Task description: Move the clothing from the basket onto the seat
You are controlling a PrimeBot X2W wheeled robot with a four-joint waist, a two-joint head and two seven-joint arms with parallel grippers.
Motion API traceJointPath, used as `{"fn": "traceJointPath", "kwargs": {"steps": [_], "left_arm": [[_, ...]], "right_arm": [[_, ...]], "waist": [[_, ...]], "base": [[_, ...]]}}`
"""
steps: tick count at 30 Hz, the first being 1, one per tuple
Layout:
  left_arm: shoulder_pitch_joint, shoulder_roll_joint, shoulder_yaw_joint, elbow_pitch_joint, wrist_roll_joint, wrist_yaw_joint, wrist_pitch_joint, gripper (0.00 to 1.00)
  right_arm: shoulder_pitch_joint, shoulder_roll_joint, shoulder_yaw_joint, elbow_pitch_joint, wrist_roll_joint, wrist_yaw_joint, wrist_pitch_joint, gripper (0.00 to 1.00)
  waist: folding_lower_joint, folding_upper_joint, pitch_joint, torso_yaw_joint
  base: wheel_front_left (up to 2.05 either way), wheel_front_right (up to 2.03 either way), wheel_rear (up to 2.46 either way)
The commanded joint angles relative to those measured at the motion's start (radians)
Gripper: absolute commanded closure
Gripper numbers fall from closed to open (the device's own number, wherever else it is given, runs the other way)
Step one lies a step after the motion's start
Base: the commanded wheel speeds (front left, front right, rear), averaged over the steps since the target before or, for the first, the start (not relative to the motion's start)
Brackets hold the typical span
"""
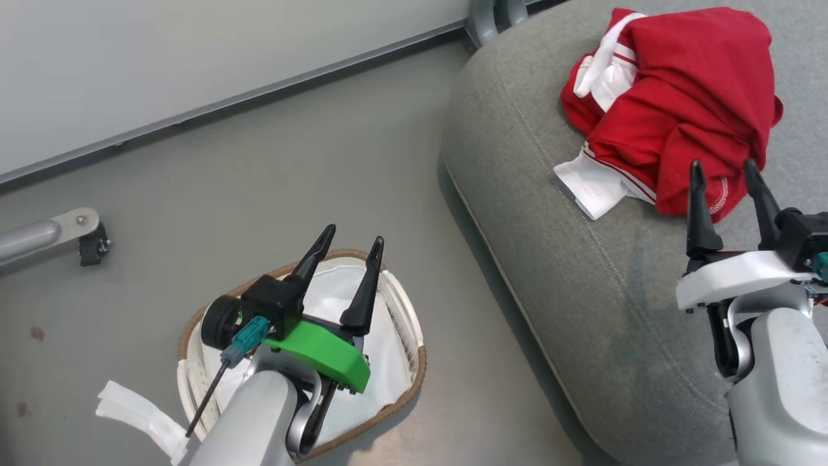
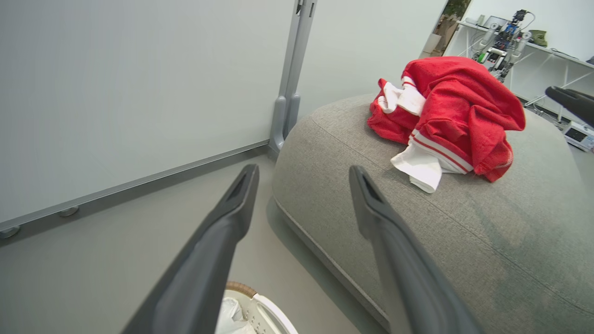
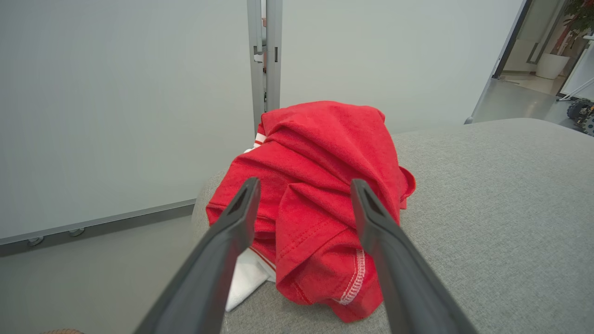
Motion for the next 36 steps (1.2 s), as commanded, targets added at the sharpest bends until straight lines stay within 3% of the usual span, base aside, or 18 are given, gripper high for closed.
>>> {"fn": "traceJointPath", "kwargs": {"steps": [1,19,26,36], "left_arm": [[0.027,-0.002,0.02,0.001,0.007,-0.001,0.001,0.0],[0.19,-0.028,0.348,0.005,0.123,0.048,0.001,0.0],[0.264,-0.038,0.441,-0.011,0.168,0.041,0.001,0.0],[0.346,-0.042,0.489,-0.002,0.156,0.029,0.001,0.0]], "right_arm": [[0.028,0.006,0.015,-0.002,0.006,-0.001,0.0,0.0],[0.086,0.043,0.154,0.043,0.074,-0.001,0.0,0.0],[0.123,0.044,0.161,0.056,0.077,-0.001,0.0,0.0],[0.19,0.044,0.187,0.071,0.076,-0.001,0.0,0.0]], "waist": [[0.0,0.0,-0.053,0.064],[0.0,0.0,-0.134,0.241],[0.0,0.0,-0.173,0.253],[0.0,0.0,-0.22,0.254]], "base": [[0.0,0.0,0.0],[0.0,0.0,0.0],[0.0,0.0,0.0],[0.0,0.0,0.0]]}}
